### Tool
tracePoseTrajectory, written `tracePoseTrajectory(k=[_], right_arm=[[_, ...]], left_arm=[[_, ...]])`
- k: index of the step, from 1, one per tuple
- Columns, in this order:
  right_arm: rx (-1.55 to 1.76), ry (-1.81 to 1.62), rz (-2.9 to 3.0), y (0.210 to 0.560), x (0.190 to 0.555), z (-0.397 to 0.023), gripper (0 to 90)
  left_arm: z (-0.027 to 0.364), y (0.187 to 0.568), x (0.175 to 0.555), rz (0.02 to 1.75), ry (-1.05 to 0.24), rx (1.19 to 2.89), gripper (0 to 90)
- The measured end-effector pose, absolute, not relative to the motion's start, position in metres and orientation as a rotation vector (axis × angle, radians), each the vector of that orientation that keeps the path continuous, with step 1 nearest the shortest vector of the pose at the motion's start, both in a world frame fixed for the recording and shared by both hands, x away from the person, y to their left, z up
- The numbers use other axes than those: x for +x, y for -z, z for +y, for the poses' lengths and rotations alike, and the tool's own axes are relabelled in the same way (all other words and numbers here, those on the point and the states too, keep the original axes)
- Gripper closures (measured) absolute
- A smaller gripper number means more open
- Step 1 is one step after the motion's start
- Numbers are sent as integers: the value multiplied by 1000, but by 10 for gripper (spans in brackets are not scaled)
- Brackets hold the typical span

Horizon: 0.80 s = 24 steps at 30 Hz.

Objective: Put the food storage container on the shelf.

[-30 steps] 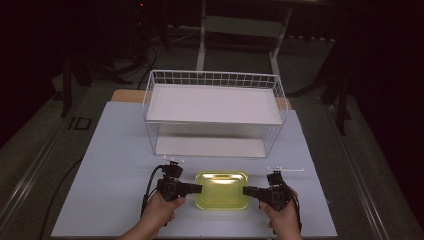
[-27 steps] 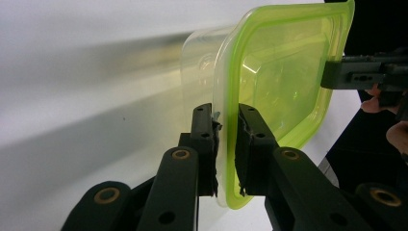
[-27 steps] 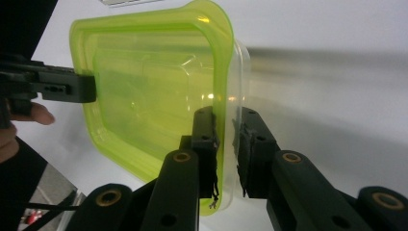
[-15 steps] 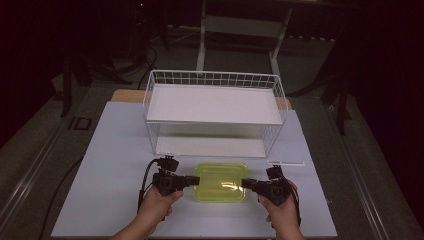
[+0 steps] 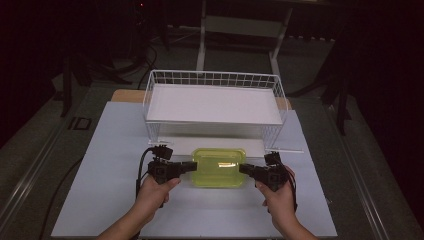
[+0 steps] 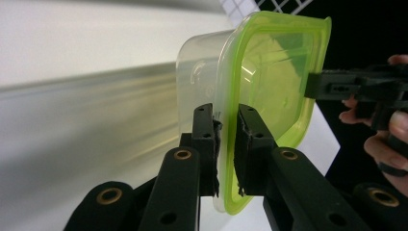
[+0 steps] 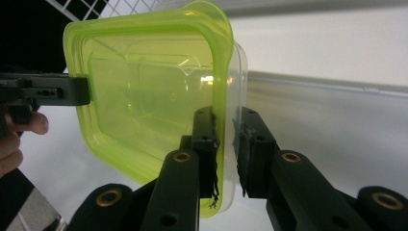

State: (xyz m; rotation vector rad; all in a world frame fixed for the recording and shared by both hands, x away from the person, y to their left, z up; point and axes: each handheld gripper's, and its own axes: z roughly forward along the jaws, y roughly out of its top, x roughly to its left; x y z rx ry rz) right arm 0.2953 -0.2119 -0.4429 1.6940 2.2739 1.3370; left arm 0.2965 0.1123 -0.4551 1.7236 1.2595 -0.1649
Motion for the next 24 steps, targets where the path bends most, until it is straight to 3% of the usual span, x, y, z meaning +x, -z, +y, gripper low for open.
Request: tracePoseTrajectory(k=[24], right_arm=[[1738,-1304,2174,466,357,-194,788]], left_arm=[[120,486,355,1270,79,1649,809]])
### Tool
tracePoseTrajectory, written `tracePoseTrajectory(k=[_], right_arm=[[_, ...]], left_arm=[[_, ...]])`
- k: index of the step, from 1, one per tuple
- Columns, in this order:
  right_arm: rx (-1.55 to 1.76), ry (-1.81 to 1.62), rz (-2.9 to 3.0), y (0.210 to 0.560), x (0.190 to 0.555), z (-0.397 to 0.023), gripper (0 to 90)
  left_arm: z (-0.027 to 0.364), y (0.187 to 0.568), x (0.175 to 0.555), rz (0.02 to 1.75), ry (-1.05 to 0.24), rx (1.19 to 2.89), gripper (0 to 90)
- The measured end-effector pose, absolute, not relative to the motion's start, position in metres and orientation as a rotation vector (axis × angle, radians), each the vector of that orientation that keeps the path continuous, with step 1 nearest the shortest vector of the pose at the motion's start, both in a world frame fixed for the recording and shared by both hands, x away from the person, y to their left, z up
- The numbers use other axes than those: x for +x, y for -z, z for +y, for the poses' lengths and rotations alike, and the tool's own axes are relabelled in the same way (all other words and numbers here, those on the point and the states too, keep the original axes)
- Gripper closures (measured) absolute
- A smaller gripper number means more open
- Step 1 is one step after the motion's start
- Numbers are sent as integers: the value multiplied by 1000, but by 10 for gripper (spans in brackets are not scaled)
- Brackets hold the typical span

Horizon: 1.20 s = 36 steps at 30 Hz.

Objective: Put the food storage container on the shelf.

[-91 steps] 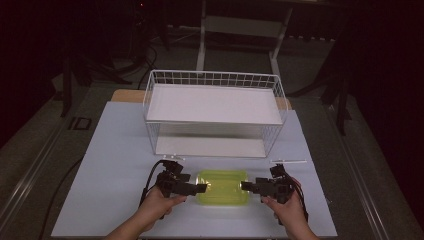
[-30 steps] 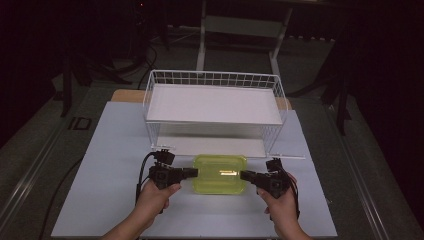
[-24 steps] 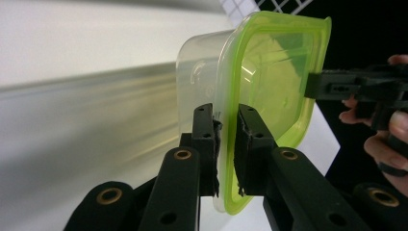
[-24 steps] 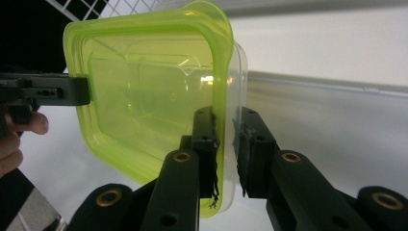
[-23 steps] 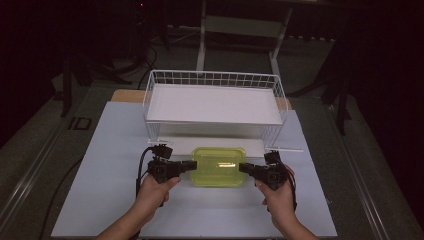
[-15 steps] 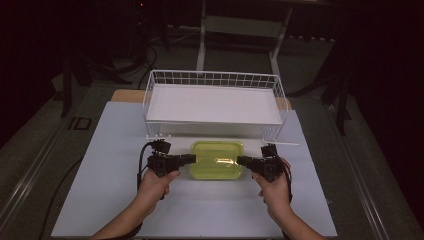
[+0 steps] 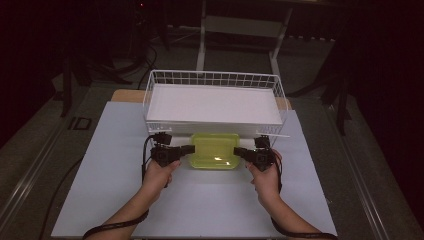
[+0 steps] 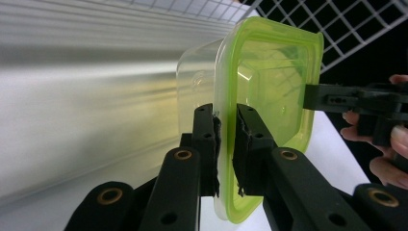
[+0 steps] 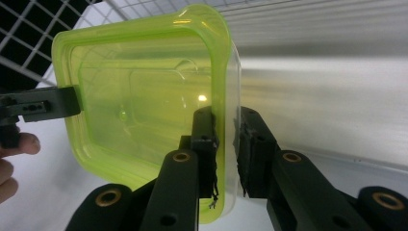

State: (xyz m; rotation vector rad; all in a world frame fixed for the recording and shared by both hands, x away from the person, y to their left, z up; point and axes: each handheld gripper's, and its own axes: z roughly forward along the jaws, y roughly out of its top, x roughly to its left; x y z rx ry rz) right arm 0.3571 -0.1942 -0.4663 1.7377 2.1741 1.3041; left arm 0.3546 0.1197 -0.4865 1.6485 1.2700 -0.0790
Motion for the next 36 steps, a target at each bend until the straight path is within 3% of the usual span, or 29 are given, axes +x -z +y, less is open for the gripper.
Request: tracePoseTrajectory(k=[18,26,36], right_arm=[[1780,-1336,2074,487,375,-190,785],[1681,-1348,2050,492,381,-190,750],[1666,-1349,1999,500,388,-186,678]], left_arm=[[121,508,379,1289,80,1601,802],[121,517,386,1260,30,1586,766],[114,524,391,1273,-35,1572,658]])
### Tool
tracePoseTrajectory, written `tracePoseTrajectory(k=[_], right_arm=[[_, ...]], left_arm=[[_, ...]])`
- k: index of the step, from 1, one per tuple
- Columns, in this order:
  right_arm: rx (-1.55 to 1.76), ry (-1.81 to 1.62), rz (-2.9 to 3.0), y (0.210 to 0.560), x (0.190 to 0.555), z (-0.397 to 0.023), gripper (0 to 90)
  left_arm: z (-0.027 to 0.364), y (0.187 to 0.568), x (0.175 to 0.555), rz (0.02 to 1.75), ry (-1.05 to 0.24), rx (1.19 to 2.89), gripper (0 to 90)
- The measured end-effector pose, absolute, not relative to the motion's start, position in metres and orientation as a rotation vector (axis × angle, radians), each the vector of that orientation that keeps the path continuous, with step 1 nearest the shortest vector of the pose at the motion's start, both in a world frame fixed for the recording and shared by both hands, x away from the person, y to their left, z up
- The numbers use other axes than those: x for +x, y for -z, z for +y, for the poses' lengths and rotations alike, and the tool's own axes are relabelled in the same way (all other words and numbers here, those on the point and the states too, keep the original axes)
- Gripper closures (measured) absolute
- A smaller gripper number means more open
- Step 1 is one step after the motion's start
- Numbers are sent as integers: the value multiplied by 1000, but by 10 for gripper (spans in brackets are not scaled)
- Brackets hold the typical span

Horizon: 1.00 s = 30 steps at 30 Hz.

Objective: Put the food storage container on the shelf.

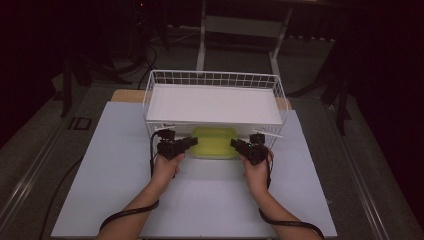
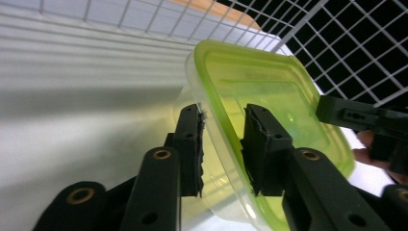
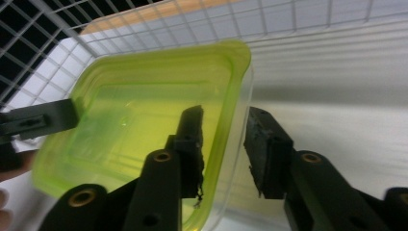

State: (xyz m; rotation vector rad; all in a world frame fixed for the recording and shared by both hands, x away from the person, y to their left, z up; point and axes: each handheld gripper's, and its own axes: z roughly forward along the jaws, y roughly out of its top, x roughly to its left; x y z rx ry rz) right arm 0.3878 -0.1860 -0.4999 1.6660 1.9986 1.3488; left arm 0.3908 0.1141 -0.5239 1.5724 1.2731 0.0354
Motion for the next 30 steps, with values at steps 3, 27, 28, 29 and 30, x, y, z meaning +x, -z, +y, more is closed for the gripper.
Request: tracePoseTrajectory(k=[3,27,28,29,30], right_arm=[[1644,-1302,1986,500,388,-180,637],[1501,-1344,2017,485,353,-184,514],[1498,-1347,2029,485,351,-182,514],[1489,-1352,2038,485,349,-180,514],[1478,-1353,2045,485,347,-179,515]], left_arm=[[115,525,392,1256,-32,1573,611],[105,515,368,1143,-274,1666,110],[105,516,369,1143,-248,1662,82],[105,518,371,1143,-236,1670,42],[104,520,372,1149,-236,1686,20]])
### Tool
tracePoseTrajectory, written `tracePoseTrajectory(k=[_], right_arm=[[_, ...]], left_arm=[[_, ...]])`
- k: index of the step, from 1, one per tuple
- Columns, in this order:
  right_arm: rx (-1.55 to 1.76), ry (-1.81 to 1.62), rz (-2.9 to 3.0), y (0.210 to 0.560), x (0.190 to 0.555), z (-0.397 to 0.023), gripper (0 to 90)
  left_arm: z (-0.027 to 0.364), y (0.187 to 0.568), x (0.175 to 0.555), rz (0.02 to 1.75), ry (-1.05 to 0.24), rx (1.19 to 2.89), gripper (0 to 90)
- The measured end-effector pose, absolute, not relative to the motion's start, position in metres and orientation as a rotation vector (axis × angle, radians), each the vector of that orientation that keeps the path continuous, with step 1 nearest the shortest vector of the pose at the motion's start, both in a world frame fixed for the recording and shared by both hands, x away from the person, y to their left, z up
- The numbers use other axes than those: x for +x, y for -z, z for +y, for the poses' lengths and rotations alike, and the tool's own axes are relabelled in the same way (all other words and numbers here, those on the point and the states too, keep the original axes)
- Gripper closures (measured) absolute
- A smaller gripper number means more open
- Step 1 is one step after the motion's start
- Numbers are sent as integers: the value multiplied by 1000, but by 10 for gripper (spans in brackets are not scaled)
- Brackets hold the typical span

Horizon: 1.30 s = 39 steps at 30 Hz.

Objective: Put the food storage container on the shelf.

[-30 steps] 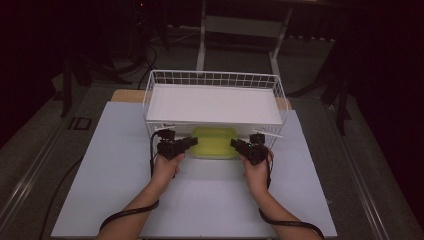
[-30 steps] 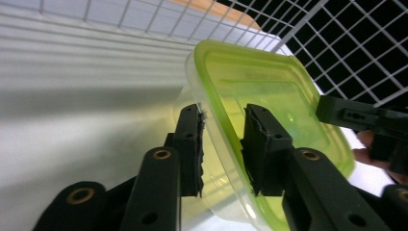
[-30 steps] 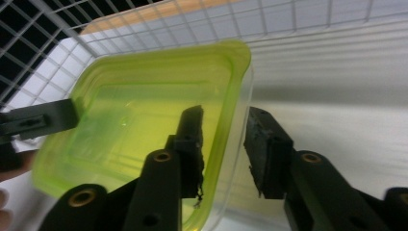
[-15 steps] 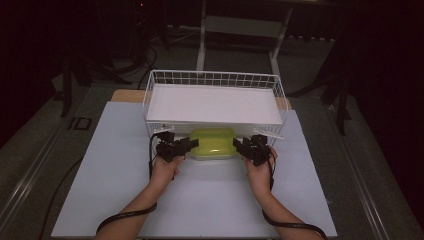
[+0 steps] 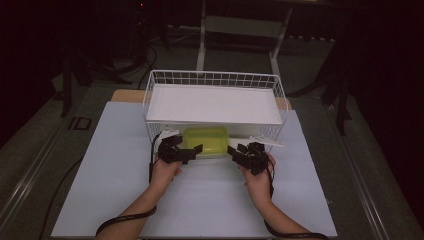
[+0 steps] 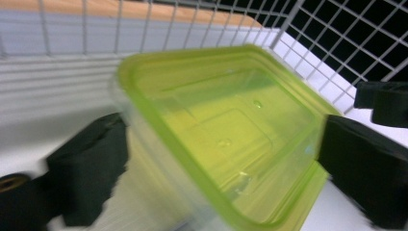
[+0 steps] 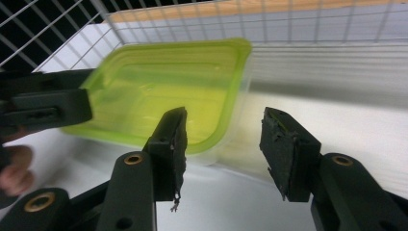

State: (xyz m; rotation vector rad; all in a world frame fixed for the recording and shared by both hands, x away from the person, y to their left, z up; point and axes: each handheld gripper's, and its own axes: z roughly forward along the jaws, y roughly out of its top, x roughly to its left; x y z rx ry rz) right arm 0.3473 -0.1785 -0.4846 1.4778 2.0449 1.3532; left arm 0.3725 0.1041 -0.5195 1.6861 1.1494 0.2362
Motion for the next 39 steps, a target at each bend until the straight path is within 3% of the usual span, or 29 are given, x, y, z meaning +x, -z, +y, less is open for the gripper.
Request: tracePoseTrajectory(k=[9,14,17,21,23,39], right_arm=[[1443,-1375,2090,484,341,-169,516],[1414,-1393,2114,485,338,-165,555],[1398,-1391,2129,487,335,-161,624],[1370,-1360,2163,489,331,-154,864],[1355,-1338,2189,491,330,-148,897],[1346,-1241,2270,522,340,-106,900]], left_arm=[[105,521,376,1167,-228,1721,20],[109,515,368,1137,-297,1776,20],[111,509,358,1112,-336,1788,20],[116,503,341,1067,-353,1781,20],[119,500,332,1044,-363,1775,20],[134,507,284,993,-406,1731,20]])
